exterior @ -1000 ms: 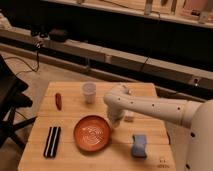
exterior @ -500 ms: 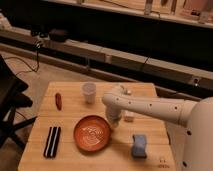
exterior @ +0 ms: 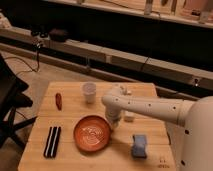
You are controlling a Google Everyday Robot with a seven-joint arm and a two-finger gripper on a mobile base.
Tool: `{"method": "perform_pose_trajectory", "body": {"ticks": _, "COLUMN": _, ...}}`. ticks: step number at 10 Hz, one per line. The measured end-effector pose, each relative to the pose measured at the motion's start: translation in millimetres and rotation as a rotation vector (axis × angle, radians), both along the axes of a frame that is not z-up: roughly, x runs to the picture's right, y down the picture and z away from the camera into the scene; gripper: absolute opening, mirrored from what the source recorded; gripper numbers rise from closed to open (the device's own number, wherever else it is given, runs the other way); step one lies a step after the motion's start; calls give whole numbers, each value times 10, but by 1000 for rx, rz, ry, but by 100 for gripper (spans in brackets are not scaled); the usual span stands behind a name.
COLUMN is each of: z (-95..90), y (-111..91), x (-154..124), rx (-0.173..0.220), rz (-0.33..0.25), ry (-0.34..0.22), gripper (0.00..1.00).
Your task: Push the ceramic bowl across the table
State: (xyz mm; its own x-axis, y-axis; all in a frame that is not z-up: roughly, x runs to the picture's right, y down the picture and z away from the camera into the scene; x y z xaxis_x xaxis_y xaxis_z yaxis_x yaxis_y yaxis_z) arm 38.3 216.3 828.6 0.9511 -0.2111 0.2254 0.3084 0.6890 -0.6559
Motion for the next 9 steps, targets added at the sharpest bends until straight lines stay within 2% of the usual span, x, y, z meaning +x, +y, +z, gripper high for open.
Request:
{"method": "perform_pose_trajectory", "body": {"ticks": 3, "z": -75, "y": -37, "x": -159, "rx": 16, "rz": -32, "ry": -34, "gripper": 5}}
{"method": "perform_pose_trajectory", "body": {"ticks": 9, "z": -38, "y": 46, "x": -406, "rx": -12, "rz": -65, "ry": -117, "gripper": 5}}
